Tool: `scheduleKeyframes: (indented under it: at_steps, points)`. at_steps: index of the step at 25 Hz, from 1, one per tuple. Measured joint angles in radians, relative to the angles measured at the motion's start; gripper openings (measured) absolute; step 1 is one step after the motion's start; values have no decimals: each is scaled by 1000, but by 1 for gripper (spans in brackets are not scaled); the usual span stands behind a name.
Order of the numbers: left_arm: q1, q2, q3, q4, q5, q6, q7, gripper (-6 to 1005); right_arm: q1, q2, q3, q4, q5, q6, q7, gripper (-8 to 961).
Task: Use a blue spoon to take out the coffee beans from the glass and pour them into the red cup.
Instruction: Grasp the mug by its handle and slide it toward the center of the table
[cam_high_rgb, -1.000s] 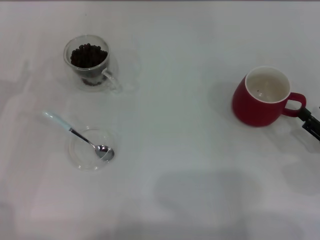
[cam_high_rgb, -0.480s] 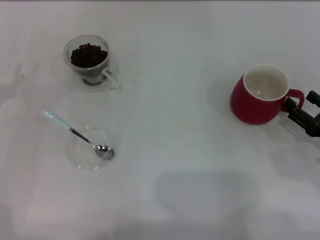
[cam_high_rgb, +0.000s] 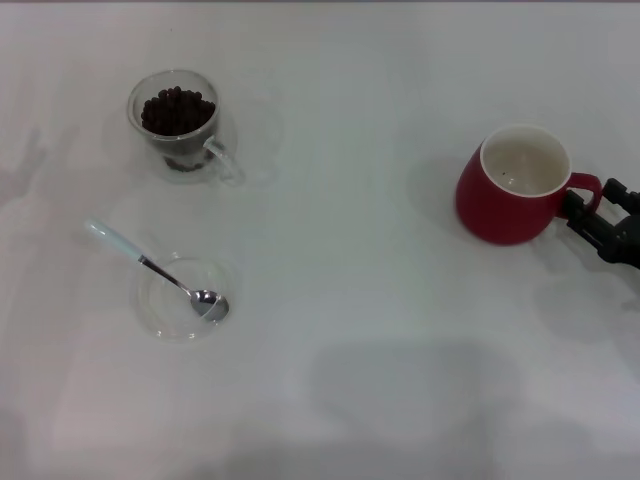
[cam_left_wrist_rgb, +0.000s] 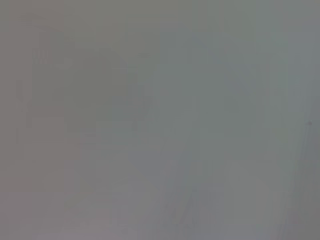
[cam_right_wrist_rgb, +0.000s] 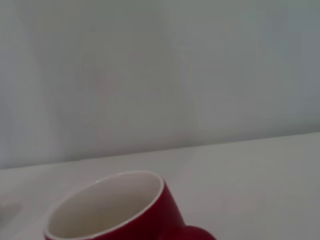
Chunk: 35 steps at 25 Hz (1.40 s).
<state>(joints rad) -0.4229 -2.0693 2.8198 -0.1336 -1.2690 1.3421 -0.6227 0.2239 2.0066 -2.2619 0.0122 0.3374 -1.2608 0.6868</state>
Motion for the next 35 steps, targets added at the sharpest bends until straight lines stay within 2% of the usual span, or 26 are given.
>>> scheduleKeyframes:
  at_steps: [2,13,18,27,35]
  points:
    - [0,0,0,0,-1,0,0,850,5,1,1,-1,9,3,-3,778]
    - [3,-2,0,5,-7,0,0,851,11,1,15,-23,35,7,-26,344]
    - [6,-3,0,10,-21,3,-8,851,21,1,15,-55,34,29,-49,223]
    - [6,-6,0,13,-23,9,-9,850,29,2,2,-179,20,102,-158,222]
    - [-8,-6,6,36,-22,4,-3,850,84,5,-64,-256,9,175,-166,212]
